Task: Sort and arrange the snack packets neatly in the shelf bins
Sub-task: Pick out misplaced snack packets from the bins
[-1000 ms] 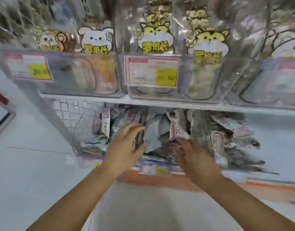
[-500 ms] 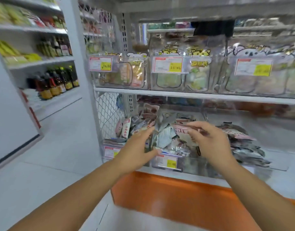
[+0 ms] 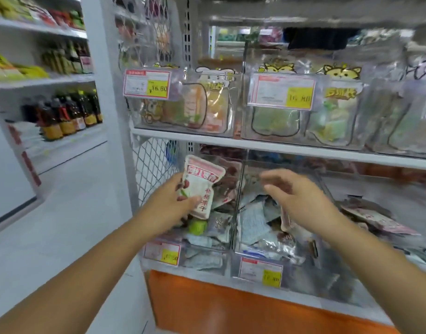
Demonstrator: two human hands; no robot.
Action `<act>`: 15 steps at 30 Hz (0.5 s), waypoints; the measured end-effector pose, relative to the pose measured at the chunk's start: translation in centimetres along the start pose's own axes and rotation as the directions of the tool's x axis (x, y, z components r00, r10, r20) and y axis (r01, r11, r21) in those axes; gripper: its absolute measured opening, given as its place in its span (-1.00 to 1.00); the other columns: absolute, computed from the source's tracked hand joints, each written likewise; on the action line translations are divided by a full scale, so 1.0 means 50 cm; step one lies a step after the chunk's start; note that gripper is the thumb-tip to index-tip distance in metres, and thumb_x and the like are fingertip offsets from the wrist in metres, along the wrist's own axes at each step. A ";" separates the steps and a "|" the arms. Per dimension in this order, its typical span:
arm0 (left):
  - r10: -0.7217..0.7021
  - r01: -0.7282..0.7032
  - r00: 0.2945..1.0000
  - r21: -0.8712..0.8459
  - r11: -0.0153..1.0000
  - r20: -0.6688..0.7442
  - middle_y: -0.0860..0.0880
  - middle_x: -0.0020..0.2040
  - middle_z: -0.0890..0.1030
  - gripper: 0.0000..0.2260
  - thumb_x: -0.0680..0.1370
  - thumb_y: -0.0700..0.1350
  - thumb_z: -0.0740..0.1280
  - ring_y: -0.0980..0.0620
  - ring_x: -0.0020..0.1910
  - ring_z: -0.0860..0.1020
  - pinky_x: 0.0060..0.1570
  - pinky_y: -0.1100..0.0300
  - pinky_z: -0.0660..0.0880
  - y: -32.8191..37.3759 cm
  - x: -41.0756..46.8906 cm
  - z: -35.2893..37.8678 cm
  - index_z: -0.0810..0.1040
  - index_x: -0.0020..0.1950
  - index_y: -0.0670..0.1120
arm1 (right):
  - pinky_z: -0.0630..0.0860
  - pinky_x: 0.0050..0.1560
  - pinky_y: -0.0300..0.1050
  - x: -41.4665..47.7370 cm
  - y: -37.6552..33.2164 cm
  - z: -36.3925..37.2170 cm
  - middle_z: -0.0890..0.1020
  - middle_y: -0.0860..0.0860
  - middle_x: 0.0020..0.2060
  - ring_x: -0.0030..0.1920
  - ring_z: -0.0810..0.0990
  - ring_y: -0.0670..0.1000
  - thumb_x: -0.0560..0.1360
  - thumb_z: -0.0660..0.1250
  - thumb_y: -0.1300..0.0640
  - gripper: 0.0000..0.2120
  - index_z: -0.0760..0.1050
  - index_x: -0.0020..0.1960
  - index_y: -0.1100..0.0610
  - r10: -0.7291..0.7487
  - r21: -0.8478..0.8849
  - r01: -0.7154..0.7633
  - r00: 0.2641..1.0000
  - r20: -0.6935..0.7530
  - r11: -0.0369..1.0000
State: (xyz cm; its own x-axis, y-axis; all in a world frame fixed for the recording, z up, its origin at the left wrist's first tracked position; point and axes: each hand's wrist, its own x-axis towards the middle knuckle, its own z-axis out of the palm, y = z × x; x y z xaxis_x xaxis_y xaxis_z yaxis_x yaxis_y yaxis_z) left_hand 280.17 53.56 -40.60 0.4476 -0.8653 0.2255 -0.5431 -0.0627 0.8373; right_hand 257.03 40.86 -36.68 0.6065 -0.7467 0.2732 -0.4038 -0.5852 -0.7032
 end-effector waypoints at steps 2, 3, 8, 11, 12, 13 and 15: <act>-0.046 0.041 0.998 0.128 0.991 0.035 0.21 0.05 0.58 -0.74 0.51 -0.02 0.42 0.20 -0.08 0.60 -0.19 0.21 0.46 -0.033 0.038 -0.017 0.41 0.11 0.18 | 0.55 0.09 -0.14 0.016 0.047 -0.033 0.62 -0.23 0.03 0.00 0.63 -0.15 0.56 0.32 0.13 -0.78 0.54 0.04 -0.20 0.068 -0.089 -0.061 0.994 0.083 0.994; -0.072 0.057 0.995 0.211 0.976 0.064 0.21 0.06 0.55 -0.71 0.51 0.01 0.41 0.17 -0.07 0.59 -0.15 0.16 0.48 -0.045 0.049 -0.018 0.41 0.17 0.15 | 0.53 0.08 -0.22 0.018 0.065 -0.047 0.62 -0.27 0.01 -0.01 0.60 -0.26 0.55 0.33 0.13 -0.76 0.53 0.00 -0.25 0.088 -0.144 -0.070 0.989 0.122 0.987; 0.026 -0.023 1.000 0.352 0.936 -0.003 -0.01 0.26 0.48 -0.38 0.48 -0.12 0.45 0.01 0.14 0.52 0.15 0.10 0.45 -0.052 0.063 0.002 0.26 0.47 0.04 | 0.49 0.07 -0.24 0.005 0.108 -0.071 0.62 -0.24 0.05 0.02 0.58 -0.22 0.48 0.42 -0.01 -0.80 0.53 -0.03 -0.32 0.225 -0.340 -0.127 0.937 0.267 0.932; 0.278 -0.196 0.956 0.504 0.842 -0.094 -0.04 0.40 0.37 -0.40 0.51 -0.10 0.41 0.02 0.35 0.30 0.25 0.24 0.19 -0.019 0.052 0.030 0.26 0.51 -0.02 | 0.46 0.14 -0.17 -0.003 0.116 -0.044 0.56 -0.08 0.24 0.14 0.54 -0.09 0.47 0.37 -0.17 -0.58 0.42 0.31 -0.20 0.254 -0.533 -0.077 0.929 0.267 0.842; 0.322 -0.257 0.945 0.489 0.834 -0.053 0.00 0.42 0.36 -0.44 0.53 -0.06 0.37 0.08 0.37 0.26 0.29 0.27 0.14 -0.006 0.045 0.046 0.28 0.50 0.00 | 0.46 0.14 -0.11 -0.006 0.115 -0.032 0.51 -0.05 0.29 0.19 0.52 -0.03 0.47 0.34 -0.23 -0.46 0.32 0.40 -0.18 0.251 -0.620 -0.047 0.936 0.246 0.783; 0.341 -0.308 0.940 0.458 0.834 0.012 0.06 0.43 0.34 -0.48 0.56 -0.01 0.34 0.17 0.38 0.23 0.32 0.29 0.11 0.006 0.035 0.064 0.29 0.49 0.03 | 0.47 0.12 -0.08 -0.010 0.114 -0.021 0.49 -0.05 0.32 0.22 0.52 0.02 0.46 0.30 -0.29 -0.37 0.21 0.46 -0.19 0.251 -0.693 -0.026 0.942 0.225 0.720; 0.341 -0.383 0.924 0.394 0.836 0.175 0.18 0.44 0.28 -0.53 0.58 0.08 0.28 0.31 0.36 0.15 0.37 0.32 0.09 0.016 0.012 0.100 0.30 0.48 0.10 | 0.52 0.03 -0.04 -0.016 0.117 -0.001 0.52 -0.02 0.28 0.16 0.56 0.07 0.46 0.27 -0.31 -0.31 0.09 0.49 -0.20 0.243 -0.763 -0.025 0.954 0.175 0.646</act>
State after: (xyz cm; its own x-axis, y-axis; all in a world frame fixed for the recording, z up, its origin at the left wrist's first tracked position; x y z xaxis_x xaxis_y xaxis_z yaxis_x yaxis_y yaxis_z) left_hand 276.46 50.48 -42.30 0.1045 -0.9077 0.4065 -0.9051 0.0826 0.4172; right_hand 254.15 38.02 -41.00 0.6002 -0.7994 -0.0247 -0.7985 -0.6007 0.0398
